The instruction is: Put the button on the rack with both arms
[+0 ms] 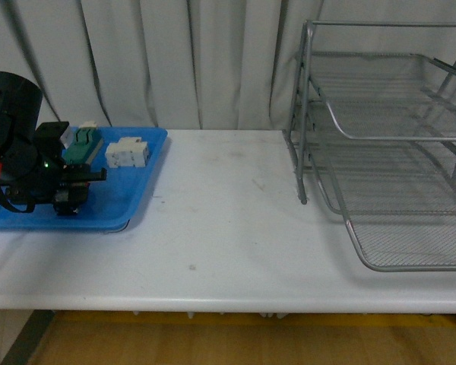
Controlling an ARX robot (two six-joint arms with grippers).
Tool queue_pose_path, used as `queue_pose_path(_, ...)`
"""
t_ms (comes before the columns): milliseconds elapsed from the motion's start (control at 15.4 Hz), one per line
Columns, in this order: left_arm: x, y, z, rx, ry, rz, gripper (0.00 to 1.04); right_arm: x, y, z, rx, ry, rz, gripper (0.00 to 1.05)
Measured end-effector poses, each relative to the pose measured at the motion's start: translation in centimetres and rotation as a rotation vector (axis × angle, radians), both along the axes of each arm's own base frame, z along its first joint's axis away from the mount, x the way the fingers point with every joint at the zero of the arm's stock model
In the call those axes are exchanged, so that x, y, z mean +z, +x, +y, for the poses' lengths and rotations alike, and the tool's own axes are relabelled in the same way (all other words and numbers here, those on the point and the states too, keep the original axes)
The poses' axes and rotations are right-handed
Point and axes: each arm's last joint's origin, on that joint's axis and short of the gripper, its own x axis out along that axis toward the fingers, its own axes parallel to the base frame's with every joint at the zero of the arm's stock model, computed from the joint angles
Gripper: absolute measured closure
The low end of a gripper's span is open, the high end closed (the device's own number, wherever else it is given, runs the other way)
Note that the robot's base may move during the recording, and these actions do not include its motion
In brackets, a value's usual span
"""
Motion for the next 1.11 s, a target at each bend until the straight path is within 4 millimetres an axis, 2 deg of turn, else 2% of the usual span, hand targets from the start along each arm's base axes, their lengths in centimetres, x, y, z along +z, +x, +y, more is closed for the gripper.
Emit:
queue_pose_path(65, 0.8, -2.1, -0.4, -0.017, 0.002, -0.004, 0.69, 0.0, 0.0, 0.0, 0.0, 0.0, 0.0, 0.06)
queue_pose_path(260, 10.1, -8.2, -3.0, -0.122, 0.039, -0.225, 0.69, 0.0, 0.0, 0.0, 0.0, 0.0, 0.0, 0.06)
queue_pose_path(325, 12.2, -10.7, -3.6, -0.147, 0.052, -0.275, 0.69, 0.0, 0.0, 0.0, 0.0, 0.0, 0.0, 0.06)
queue_pose_path(780, 14.1, -15.5, -4.0, -0.167, 0.053, -0.297, 0.69, 0.0, 0.0, 0.0, 0.0, 0.0, 0.0, 0.06)
queue_pose_path(910, 14.9, -20.9, -2.9, -0.133, 0.055, -0.273, 0.69, 0.0, 0.0, 0.0, 0.0, 0.0, 0.0, 0.06)
queue_pose_path(1105, 18.4, -28.9, -1.6, -0.071, 0.054, -0.338, 0.69, 0.0, 0.0, 0.0, 0.0, 0.0, 0.0, 0.06)
